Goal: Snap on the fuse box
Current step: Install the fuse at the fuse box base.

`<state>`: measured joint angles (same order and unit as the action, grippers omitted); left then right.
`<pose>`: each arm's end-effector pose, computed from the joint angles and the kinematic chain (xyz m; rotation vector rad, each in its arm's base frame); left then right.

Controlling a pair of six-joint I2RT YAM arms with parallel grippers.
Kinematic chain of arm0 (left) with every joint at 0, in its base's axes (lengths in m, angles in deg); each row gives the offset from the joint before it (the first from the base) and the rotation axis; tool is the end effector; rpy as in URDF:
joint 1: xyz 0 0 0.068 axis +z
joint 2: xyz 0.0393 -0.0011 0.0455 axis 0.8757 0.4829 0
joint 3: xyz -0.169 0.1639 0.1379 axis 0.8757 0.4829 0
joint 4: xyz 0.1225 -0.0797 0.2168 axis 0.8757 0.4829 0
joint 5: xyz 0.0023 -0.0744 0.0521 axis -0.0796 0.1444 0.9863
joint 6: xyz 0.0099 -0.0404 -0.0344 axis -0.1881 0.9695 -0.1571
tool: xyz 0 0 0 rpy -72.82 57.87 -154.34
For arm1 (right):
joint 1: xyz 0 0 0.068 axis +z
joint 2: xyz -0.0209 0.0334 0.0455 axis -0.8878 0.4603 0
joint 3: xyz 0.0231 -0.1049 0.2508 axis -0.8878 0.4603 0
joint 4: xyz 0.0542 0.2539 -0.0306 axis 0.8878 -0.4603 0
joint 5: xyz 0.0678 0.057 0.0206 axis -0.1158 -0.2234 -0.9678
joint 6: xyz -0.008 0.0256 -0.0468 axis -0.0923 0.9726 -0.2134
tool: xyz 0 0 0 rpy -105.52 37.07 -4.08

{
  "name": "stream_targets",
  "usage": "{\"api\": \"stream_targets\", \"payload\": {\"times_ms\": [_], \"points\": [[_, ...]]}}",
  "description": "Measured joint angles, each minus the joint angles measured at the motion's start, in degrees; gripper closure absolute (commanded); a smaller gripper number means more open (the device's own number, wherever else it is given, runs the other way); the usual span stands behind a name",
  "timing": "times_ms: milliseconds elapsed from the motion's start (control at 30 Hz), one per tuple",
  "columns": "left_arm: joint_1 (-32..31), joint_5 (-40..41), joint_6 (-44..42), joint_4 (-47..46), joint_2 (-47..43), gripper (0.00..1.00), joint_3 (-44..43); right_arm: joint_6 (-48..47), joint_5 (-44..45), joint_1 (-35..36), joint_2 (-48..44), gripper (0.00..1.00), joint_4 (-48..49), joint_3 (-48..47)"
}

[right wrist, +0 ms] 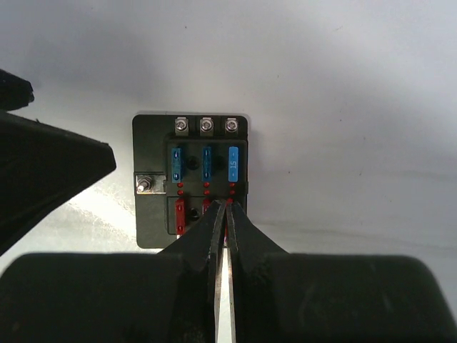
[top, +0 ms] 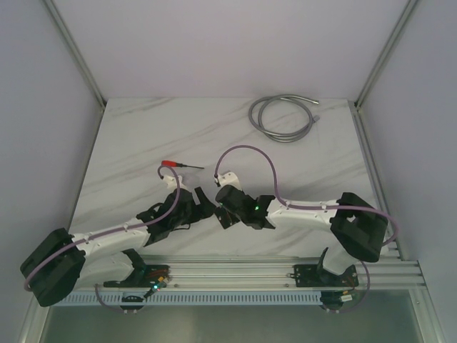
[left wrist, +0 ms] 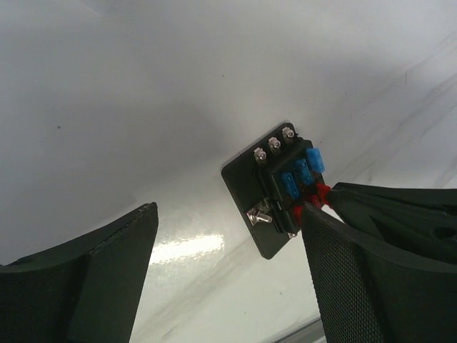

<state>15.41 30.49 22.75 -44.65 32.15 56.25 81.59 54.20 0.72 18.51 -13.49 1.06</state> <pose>0.1542 -0.1469 0.1660 -0.3478 2.2329 -0.7701 0.1554 0.2791 0.1858 -0.6601 2.2452 0.2746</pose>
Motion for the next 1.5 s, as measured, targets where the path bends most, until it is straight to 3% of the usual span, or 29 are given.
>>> {"api": "stream_targets", "payload": {"times_ms": [433,767,1033,1500], "points": [[-1.3,-6.0,2.1,-1.7,2.9,0.32,-0.1,1.7,-0.4,-1.1,-0.7,0.83,-3.2,-0.2],[-2.8,-7.2,2.9,-3.2,7.4,0.40,-1.3,1.7,-1.0,-1.1,-1.1,0.85,-4.3,-0.2],[-3.5,-7.8,3.3,-4.2,8.9,0.42,-1.5,2.0,-1.7,-1.4,-1.1,0.75,-5.4,-0.7],[-3.8,-8.1,3.8,-5.3,10.4,0.44,-2.2,3.9,-4.8,-1.4,-2.3,0.74,-8.5,-1.0]]}}
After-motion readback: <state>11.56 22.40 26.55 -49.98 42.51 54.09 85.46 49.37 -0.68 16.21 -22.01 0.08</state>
